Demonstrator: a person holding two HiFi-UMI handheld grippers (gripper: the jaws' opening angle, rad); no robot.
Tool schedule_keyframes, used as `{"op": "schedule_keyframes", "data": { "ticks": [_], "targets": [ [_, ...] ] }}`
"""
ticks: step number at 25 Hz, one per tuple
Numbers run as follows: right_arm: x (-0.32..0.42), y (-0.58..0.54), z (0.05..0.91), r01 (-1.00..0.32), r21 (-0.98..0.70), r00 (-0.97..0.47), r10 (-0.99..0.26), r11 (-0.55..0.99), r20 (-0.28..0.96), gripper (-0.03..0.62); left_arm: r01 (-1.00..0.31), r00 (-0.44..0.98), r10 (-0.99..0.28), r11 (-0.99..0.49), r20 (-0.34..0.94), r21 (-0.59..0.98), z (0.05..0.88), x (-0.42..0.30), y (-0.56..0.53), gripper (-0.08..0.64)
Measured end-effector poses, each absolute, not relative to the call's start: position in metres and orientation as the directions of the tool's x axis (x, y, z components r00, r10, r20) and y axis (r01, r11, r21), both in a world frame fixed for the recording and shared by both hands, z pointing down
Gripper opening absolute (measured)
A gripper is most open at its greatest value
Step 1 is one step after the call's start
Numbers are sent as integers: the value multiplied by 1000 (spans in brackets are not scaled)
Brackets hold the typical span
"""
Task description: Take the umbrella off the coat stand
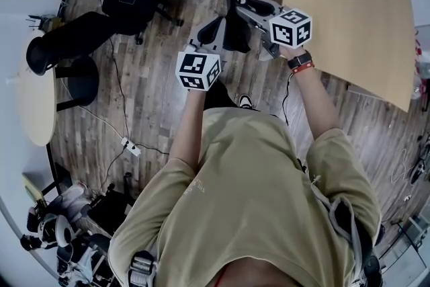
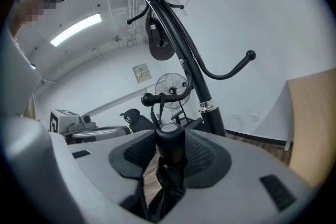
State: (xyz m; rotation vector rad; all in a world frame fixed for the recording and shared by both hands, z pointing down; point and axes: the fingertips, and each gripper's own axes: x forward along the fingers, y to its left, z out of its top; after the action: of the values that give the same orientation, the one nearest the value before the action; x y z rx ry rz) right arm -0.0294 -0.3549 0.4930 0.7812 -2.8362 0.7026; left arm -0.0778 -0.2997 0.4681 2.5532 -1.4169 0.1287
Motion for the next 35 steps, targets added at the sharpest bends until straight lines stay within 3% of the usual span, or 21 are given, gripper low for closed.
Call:
{"op": "schedule_keyframes", "data": {
  "ticks": [19, 27, 35],
  "targets": [
    [-30, -317, 463, -516, -384, -856, -470, 766, 213, 183, -863, 501, -854, -480, 144, 155, 455, -94, -276, 25],
    [-17, -300, 455, -574, -378, -817, -535, 726, 213, 183, -869, 489, -864, -471, 123, 148, 446, -94, -263, 25],
    [13, -291, 455, -722, -303, -691, -675, 622, 260, 183, -876, 478, -871, -465, 110, 127, 433, -84, -254, 25]
  ]
}}
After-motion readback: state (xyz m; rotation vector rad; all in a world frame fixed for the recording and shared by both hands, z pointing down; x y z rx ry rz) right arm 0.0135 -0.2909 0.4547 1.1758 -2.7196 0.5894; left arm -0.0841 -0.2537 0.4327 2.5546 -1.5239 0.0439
